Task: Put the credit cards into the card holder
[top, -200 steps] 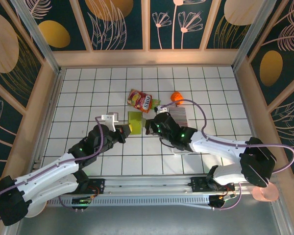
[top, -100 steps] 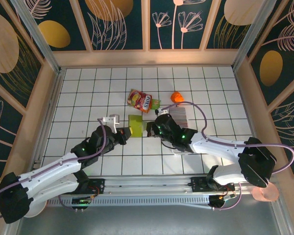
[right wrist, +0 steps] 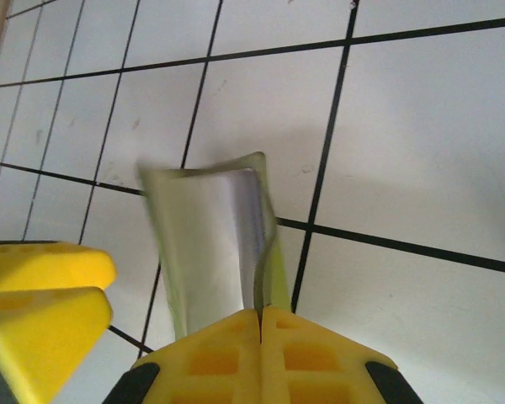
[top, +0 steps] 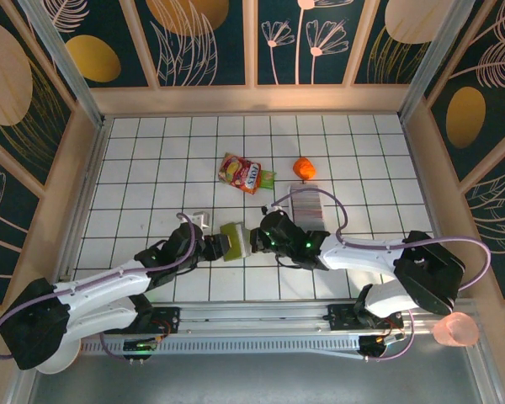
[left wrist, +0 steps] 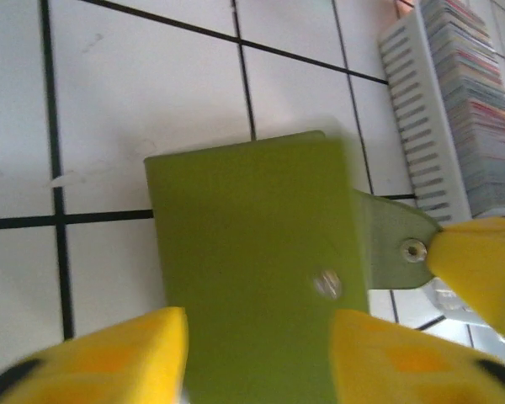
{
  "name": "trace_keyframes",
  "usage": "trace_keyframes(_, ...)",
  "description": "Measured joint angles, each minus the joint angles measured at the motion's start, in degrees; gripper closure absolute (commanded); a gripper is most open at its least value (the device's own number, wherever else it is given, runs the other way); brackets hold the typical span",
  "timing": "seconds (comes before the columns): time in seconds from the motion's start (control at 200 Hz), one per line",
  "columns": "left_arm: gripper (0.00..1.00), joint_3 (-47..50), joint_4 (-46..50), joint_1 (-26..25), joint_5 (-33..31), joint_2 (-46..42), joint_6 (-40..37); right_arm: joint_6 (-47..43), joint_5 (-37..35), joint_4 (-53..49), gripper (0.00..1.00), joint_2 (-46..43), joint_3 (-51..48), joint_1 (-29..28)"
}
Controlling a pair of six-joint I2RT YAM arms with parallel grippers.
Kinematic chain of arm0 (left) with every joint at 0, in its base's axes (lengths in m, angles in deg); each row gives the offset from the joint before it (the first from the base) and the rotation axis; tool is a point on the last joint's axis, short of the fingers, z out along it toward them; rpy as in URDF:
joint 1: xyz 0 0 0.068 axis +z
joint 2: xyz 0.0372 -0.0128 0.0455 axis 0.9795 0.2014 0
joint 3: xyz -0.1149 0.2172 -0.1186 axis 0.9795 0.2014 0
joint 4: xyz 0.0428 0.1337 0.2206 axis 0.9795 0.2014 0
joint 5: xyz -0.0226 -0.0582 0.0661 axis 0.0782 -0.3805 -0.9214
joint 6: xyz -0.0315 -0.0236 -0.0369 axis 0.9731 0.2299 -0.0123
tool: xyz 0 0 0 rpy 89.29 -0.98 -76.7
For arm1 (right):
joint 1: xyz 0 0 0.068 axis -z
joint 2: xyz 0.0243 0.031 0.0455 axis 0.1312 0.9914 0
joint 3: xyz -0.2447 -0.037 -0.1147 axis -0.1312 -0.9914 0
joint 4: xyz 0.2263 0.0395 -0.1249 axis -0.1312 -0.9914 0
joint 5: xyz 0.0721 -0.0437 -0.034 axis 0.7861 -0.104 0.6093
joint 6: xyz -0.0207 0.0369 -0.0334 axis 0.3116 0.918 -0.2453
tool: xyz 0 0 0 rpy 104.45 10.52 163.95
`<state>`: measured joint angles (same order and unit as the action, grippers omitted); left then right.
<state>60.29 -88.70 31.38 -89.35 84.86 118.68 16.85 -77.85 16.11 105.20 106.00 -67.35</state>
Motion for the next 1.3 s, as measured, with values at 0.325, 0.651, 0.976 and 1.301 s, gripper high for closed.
trace_keyframes(0.325,0.23,-1.1,4.4,0.0,-5.2,-0.6,0.0,0.5,1.3,1.9,1.00,-0.2,-0.1,-0.2)
trace_keyframes(0.651,0.15,-4.3,5.0,0.0,-6.9,-2.3,-1.0,0.5,1.5,2.2,1.00,-0.6,-0.1,-0.2)
trace_keyframes(0.976,0.74,-10.2,8.6,0.0,-9.8,-1.9,-3.6,0.4,1.5,2.2,1.00,-1.6,-0.1,-0.3)
trace_keyframes(1.301,0.82,-11.5,5.6,0.0,-1.3,5.9,-4.3,0.4,1.5,2.2,1.00,-1.6,0.0,-0.3)
